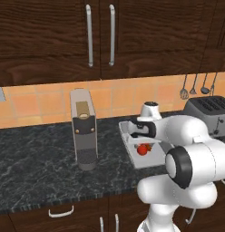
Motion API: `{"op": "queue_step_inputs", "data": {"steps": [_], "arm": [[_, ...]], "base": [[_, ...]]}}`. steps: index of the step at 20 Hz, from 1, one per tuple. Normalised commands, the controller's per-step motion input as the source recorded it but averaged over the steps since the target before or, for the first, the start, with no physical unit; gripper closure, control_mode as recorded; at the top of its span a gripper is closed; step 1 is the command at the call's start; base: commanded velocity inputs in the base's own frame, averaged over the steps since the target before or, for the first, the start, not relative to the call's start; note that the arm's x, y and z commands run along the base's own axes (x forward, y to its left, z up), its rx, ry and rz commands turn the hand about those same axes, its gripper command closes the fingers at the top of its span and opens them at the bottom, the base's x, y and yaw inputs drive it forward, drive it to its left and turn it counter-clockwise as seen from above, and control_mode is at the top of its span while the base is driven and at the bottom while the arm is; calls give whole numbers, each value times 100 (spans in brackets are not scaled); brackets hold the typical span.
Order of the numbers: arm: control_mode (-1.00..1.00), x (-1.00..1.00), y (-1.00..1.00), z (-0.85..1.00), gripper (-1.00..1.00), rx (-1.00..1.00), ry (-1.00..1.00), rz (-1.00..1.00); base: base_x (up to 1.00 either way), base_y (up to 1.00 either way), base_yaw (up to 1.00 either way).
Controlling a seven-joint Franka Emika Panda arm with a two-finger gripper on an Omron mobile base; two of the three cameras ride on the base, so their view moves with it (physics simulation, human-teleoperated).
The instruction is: Place one tomato and one chicken drumstick in each tupperware on the nearby counter, to pack two identical lunches.
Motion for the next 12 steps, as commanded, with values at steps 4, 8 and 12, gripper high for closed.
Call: {"op": "queue_step_inputs", "data": {"steps": [4,8,12], "arm": [[-100,0,1,50,-100,-3,0,0],[-100,-64,1,34,-100,-1,-2,0],[-100,-96,6,19,-100,0,0,3]], "base": [[0,0,0],[0,0,0],[0,0,0]]}}
